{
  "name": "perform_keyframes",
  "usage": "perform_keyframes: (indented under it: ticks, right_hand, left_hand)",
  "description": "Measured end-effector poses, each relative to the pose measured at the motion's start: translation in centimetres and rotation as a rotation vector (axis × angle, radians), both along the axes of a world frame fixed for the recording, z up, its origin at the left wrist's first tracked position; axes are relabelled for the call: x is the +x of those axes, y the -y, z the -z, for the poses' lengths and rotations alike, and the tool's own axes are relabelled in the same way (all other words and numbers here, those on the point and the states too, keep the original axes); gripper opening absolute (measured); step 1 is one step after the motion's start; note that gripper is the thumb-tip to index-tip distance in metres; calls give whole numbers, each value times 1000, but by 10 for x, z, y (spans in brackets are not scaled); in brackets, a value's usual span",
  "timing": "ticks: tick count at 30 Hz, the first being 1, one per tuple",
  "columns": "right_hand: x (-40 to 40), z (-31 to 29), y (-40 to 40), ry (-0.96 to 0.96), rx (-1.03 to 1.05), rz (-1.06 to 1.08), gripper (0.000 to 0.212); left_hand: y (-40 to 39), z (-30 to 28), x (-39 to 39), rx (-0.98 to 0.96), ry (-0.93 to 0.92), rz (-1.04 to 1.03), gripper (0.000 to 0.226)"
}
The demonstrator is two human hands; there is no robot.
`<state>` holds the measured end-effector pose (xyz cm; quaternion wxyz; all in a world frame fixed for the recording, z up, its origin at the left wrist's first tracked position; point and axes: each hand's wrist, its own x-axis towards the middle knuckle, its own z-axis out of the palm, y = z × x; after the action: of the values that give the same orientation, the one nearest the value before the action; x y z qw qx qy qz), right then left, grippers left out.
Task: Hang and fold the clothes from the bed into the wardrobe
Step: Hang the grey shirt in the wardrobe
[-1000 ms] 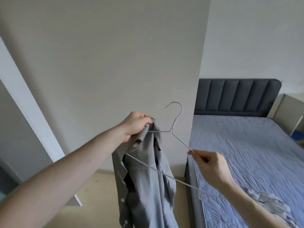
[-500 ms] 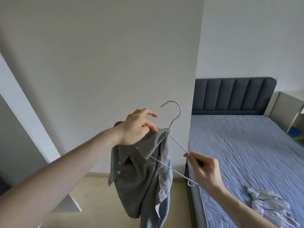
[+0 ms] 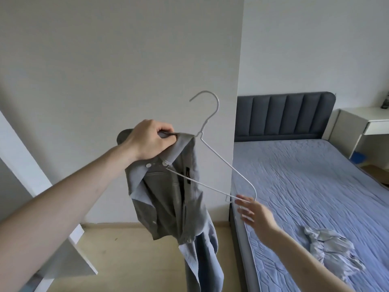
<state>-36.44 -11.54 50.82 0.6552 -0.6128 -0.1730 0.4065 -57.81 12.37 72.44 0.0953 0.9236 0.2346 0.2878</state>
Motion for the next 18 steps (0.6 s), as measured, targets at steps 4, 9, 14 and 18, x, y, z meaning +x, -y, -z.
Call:
perform_keyframes:
  ticks: [4,9,14,18]
  right_hand:
    - [-43,31,-24,124,-108,-250,74]
    - [-60,44,-62,422,-148,-82,19]
    - [11,21,-42,512,-121,35,24]
    - [58,-45,-32,569,-105,65,18]
  left_hand:
    - [2,-5,11,8,18,37,26]
    - [6,-11,17,54,20,69,24]
    - [-18,-14,-23,122,-61,20,27]
    - [-40,11,-56,270,-226,-41,23]
